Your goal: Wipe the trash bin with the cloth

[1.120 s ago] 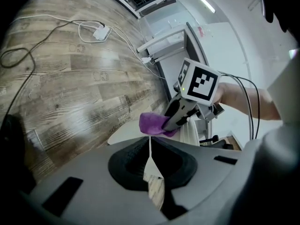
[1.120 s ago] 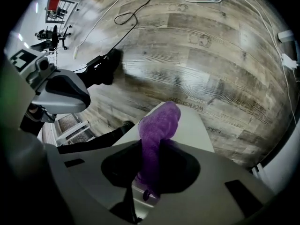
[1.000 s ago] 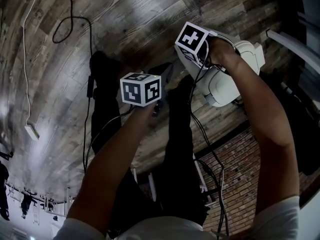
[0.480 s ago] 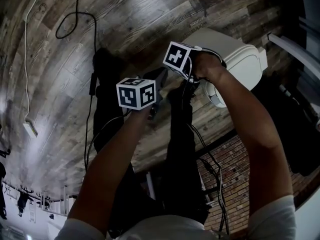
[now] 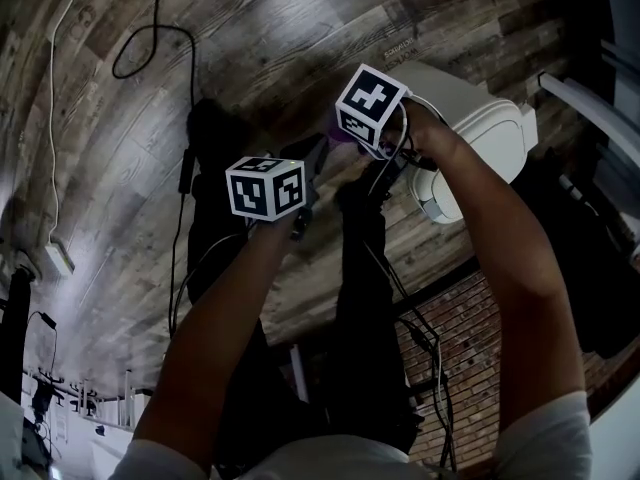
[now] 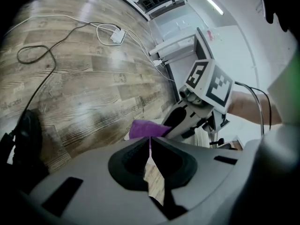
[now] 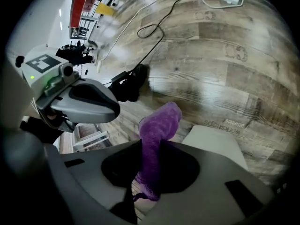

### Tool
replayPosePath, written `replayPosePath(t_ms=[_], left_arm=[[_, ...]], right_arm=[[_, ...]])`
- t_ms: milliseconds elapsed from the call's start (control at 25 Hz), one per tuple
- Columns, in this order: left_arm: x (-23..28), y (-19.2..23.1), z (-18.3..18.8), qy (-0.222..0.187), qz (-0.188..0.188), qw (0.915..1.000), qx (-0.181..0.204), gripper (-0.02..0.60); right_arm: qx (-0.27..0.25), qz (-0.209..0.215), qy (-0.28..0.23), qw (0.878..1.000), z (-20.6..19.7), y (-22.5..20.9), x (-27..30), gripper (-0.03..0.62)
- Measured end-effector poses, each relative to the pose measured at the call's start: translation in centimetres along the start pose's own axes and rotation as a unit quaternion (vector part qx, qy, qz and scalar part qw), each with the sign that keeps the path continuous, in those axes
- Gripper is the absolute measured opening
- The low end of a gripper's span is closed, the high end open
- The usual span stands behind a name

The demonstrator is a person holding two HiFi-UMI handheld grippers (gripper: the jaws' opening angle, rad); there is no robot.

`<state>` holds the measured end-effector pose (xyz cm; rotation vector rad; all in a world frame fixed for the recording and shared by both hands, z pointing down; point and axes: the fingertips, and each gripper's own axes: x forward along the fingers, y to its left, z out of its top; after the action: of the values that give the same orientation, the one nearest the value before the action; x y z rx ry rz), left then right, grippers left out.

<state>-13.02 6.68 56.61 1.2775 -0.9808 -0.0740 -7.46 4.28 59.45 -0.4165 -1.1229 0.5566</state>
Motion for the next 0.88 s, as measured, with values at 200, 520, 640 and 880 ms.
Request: replayPosePath(t_ms=[200, 520, 640, 880], left_arm=[[1.9, -0.9, 1.0, -0.001, -0.006, 0.9999, 0.012, 0.003], [5.4, -2.6, 2.1, 0.0, -0.013, 0.9993, 0.035, 0.003], [6.7, -3.5, 1.7, 0.009, -0.021, 0.9985, 0.049, 0.003], [8.5, -3.8, -0.1, 0.037, -0.031, 0.9967, 0.066, 0.003]], right_arm=[[-0.004, -0.108, 0.013, 0.994, -1.9, -8.2, -3.3, 0.097], [0.038, -0.223, 0.09, 0.97, -9.1, -21.4, -8.7, 0.097], [0.06, -0.231, 0.115, 0.964, -11.3, -24.7, -8.8, 0.097], [0.107, -0.213, 0.121, 0.964, -12.3, -27.5, -6.7, 0.097]])
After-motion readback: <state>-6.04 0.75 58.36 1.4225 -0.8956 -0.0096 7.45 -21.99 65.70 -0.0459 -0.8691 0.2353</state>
